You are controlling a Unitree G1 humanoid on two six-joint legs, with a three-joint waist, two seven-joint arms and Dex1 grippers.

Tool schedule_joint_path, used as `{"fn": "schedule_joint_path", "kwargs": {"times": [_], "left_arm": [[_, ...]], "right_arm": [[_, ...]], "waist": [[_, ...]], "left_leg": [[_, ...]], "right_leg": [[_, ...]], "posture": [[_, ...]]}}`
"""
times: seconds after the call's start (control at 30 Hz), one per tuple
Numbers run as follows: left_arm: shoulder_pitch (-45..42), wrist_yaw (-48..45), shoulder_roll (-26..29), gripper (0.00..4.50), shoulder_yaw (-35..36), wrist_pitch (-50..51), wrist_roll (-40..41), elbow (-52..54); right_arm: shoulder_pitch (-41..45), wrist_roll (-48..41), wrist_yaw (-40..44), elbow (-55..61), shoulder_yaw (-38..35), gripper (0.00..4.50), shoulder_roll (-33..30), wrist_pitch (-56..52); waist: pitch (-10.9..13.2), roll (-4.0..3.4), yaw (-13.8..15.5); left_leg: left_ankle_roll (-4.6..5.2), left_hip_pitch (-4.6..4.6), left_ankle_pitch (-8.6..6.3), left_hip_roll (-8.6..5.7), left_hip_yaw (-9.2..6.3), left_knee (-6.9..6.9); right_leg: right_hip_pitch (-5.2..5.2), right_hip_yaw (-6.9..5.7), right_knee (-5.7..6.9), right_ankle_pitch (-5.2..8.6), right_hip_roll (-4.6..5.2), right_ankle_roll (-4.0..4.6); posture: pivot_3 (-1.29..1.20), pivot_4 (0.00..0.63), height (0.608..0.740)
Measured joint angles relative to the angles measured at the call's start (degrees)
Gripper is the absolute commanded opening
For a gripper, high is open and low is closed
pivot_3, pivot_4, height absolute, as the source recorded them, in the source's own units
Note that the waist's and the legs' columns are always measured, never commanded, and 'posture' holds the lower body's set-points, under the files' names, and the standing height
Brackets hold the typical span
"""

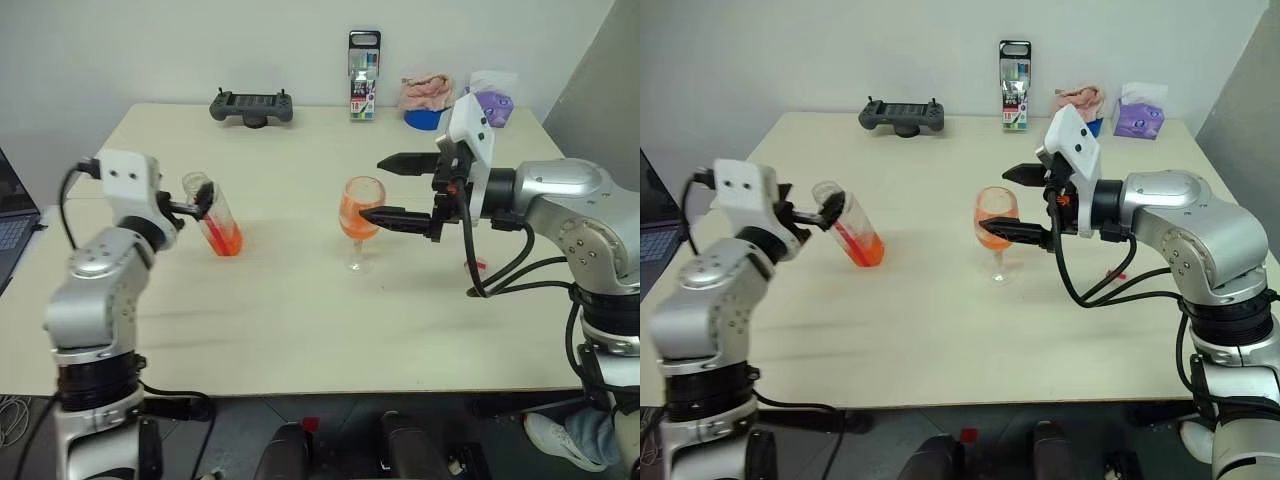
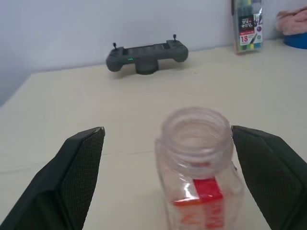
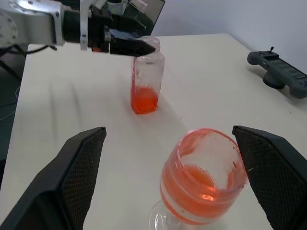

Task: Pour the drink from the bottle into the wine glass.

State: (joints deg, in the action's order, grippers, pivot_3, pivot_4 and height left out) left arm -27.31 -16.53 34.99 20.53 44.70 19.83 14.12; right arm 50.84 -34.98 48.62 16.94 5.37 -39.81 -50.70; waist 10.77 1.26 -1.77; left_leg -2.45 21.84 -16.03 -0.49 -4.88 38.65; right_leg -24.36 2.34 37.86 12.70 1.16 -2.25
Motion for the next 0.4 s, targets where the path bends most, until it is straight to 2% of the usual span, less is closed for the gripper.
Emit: {"fn": "schedule_joint_path", "kwargs": {"times": [0.13, 0.23, 0.33, 0.4], "left_arm": [[-1.59, -7.57, 7.9, 4.46, 1.97, 5.68, 6.93, 3.29], [-2.35, -12.57, 10.61, 4.46, 2.47, 7.65, 11.79, 5.79], [-2.58, -23.74, 15.08, 4.46, 2.06, 10.98, 22.23, 9.5], [-3.72, -27.7, 16.77, 4.46, 1.14, 11.02, 25.09, 10.54]], "right_arm": [[-0.5, -0.17, 2.29, -0.96, -2.01, 4.5, -2.71, 0.4], [-1.28, -0.26, 3.6, -1.85, -3.38, 4.5, -3.78, 1.1], [-6.36, -2.08, 7.22, -3.58, -6.67, 4.5, -6.07, 2.44], [-8.63, -2.18, 8.69, -5.74, -7.93, 4.5, -6.67, 2.95]], "waist": [[0.01, 0.01, 0.05], [0.01, 0.01, 0.03], [0.1, 0.2, 0.14], [0.13, 0.13, 0.03]], "left_leg": [[0.0, 0.04, 0.0, 0.0, 0.01, -0.01], [0.0, -0.02, 0.0, 0.01, 0.07, -0.04], [-0.01, 0.05, 0.0, 0.03, 0.03, -0.05], [0.0, -0.03, 0.0, 0.0, 0.2, -0.06]], "right_leg": [[0.02, 0.0, -0.11, 0.01, 0.01, -0.01], [0.04, 0.04, -0.14, 0.01, 0.01, 0.0], [0.07, -0.02, -0.24, 0.02, -0.01, 0.0], [0.07, 0.15, -0.23, 0.02, 0.03, -0.01]], "posture": [[0.0, 0.15, 0.74], [0.0, 0.15, 0.74], [0.0, 0.15, 0.74], [0.0, 0.15, 0.74]]}}
